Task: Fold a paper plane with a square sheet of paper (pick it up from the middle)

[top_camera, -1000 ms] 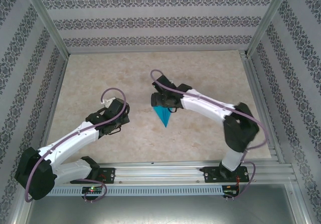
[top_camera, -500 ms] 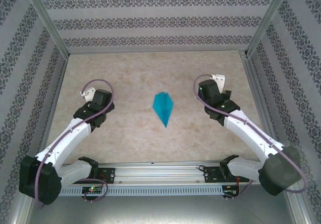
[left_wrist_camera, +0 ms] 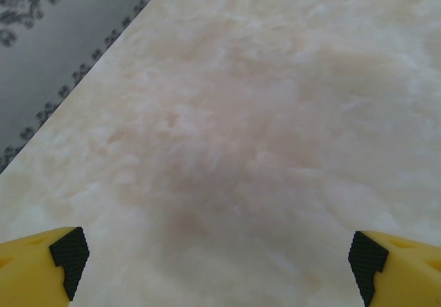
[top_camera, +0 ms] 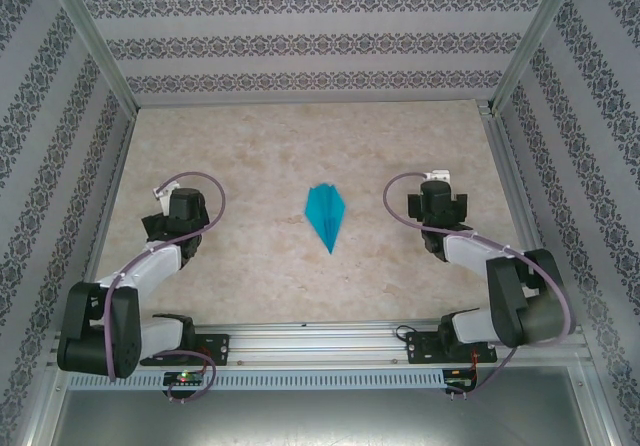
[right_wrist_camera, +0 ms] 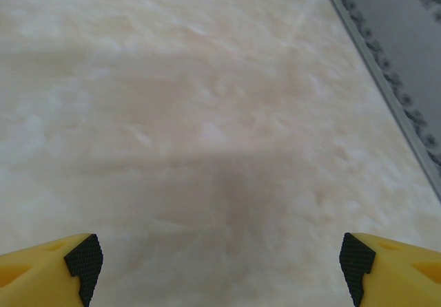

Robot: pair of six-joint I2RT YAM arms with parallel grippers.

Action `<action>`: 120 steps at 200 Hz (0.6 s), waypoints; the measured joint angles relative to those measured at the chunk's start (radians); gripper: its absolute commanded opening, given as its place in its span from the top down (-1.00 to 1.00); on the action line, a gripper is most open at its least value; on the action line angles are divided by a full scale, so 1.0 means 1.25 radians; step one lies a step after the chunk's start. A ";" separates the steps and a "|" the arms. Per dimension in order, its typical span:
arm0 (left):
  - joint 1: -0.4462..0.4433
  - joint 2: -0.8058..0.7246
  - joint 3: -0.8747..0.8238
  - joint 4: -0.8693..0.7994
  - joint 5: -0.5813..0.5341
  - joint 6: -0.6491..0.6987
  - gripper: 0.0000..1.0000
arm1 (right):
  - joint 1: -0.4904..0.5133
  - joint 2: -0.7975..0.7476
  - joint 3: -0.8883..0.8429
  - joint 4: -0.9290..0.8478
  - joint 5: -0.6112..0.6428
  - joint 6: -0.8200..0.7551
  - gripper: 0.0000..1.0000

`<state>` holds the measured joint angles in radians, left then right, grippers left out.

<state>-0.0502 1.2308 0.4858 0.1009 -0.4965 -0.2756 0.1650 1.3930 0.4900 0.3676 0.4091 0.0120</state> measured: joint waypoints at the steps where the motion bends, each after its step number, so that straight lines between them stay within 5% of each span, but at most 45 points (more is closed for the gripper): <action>1: 0.000 0.002 -0.001 0.006 0.002 0.004 -1.00 | -0.001 0.001 0.000 0.004 -0.003 -0.001 -0.82; 60: 0.011 0.114 -0.050 0.333 0.108 0.114 -1.00 | -0.090 0.084 -0.116 0.399 -0.210 -0.015 -0.83; 120: 0.011 0.266 -0.083 0.529 0.272 0.179 -1.00 | -0.088 0.099 -0.110 0.419 -0.229 -0.008 -0.95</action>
<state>-0.0368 1.5635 0.3820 0.7620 -0.1562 -0.0521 0.0547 1.5173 0.3519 0.8917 0.1230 0.0021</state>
